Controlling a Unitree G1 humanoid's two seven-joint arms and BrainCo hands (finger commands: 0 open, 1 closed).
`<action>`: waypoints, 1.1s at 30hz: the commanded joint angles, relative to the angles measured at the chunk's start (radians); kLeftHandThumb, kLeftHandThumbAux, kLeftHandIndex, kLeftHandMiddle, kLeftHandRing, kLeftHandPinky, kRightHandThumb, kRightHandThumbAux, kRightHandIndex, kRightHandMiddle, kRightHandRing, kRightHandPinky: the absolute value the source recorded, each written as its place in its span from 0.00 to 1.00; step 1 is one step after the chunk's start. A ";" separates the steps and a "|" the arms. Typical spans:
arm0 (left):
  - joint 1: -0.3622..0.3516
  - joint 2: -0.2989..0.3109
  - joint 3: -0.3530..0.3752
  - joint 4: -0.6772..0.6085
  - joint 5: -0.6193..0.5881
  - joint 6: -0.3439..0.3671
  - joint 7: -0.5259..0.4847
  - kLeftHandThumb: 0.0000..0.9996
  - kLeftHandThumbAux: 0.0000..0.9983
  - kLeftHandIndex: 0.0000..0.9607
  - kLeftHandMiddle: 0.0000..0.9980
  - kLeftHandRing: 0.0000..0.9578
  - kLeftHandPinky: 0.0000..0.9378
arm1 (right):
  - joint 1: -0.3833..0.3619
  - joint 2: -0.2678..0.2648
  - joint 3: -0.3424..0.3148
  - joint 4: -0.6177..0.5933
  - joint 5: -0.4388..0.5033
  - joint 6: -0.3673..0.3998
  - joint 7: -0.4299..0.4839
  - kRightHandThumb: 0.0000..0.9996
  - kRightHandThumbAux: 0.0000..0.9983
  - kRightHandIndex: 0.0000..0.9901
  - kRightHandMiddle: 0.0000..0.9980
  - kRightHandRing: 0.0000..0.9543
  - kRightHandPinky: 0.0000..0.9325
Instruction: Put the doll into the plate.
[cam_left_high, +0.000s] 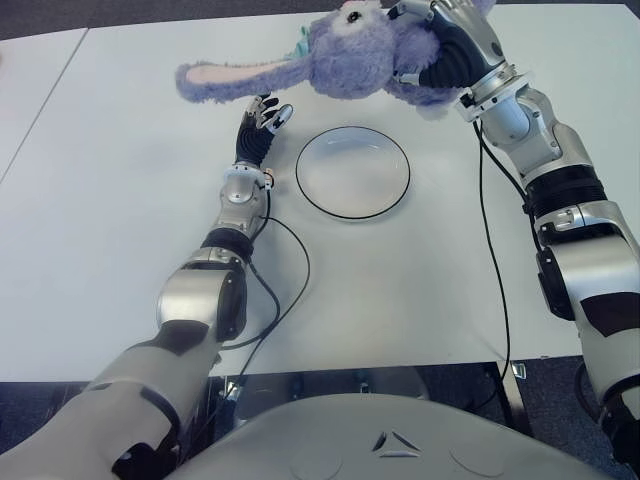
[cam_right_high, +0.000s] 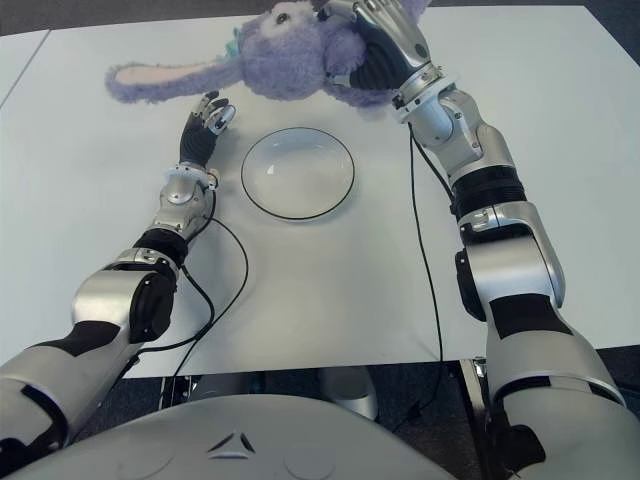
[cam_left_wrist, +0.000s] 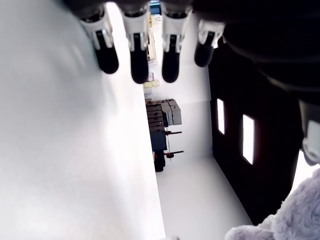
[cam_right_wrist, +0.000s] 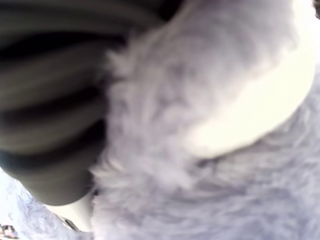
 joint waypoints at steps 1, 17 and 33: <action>0.230 -0.068 -0.015 0.158 0.021 0.187 -0.003 0.00 0.46 0.12 0.16 0.16 0.15 | 0.047 0.037 0.021 -0.100 0.026 -0.042 0.049 0.33 0.84 0.81 0.88 0.89 0.87; 0.232 -0.069 -0.020 0.158 0.020 0.177 -0.010 0.00 0.46 0.12 0.16 0.15 0.15 | 0.078 0.074 0.024 -0.153 0.057 -0.019 0.131 0.33 0.84 0.76 0.85 0.88 0.87; 0.232 -0.071 -0.018 0.158 0.015 0.179 -0.008 0.00 0.48 0.13 0.17 0.17 0.17 | 0.076 0.105 0.032 -0.140 0.028 -0.009 0.120 0.32 0.85 0.75 0.84 0.86 0.84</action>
